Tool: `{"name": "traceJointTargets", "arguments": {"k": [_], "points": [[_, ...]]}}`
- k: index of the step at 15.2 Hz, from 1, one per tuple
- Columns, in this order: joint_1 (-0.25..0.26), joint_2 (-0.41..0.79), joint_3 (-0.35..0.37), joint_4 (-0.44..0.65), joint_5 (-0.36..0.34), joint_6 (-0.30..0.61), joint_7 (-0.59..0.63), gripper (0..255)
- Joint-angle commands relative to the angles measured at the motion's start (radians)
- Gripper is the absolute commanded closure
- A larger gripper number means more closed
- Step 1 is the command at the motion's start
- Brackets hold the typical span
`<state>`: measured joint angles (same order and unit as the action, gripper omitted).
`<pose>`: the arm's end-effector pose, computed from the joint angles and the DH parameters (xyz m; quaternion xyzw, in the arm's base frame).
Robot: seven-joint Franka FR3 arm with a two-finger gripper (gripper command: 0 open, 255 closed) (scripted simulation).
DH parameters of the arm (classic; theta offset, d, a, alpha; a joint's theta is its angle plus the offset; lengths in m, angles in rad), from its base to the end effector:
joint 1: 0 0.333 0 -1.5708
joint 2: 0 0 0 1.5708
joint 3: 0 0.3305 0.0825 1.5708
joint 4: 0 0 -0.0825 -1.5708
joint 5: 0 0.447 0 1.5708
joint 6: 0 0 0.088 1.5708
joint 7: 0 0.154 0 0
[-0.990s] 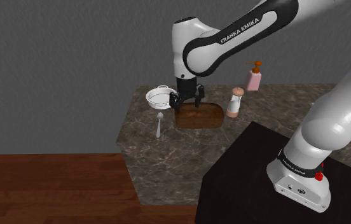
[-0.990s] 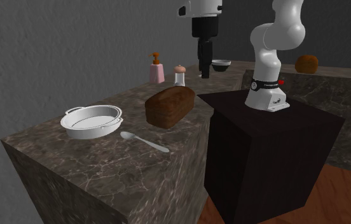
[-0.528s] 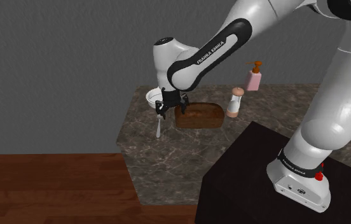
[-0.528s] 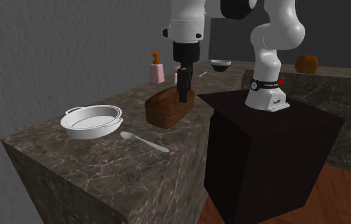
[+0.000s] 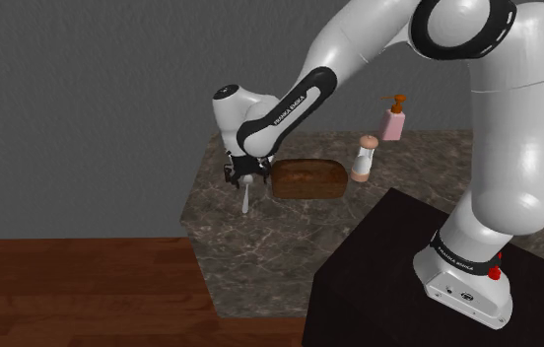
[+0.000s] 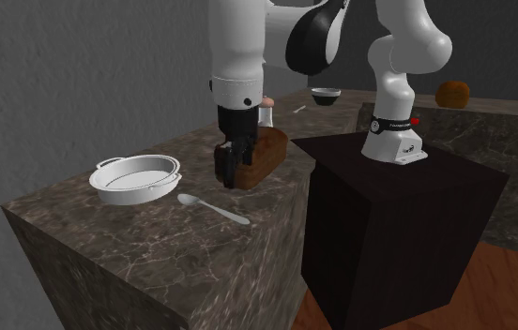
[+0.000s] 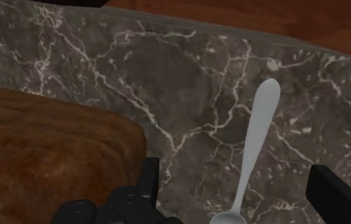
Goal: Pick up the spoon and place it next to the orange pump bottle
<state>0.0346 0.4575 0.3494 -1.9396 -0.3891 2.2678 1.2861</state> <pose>0.6181 0.2268 0.1735 0.9426 -0.3246 0.0205 0.0759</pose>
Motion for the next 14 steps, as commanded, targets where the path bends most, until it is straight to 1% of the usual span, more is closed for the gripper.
{"name": "traceJointTargets", "arguments": {"k": [1, 4, 5, 12, 14], "points": [[0.030, 0.083, -0.033, 0.090, -0.036, -0.015, 0.057, 0], [0.069, 0.200, -0.079, 0.226, -0.069, -0.041, 0.118, 0], [0.071, 0.205, -0.081, 0.233, -0.070, -0.043, 0.121, 0], [0.073, 0.269, -0.104, 0.231, -0.098, 0.023, 0.136, 0], [0.073, 0.269, -0.104, 0.231, -0.098, 0.023, 0.136, 0]]}}
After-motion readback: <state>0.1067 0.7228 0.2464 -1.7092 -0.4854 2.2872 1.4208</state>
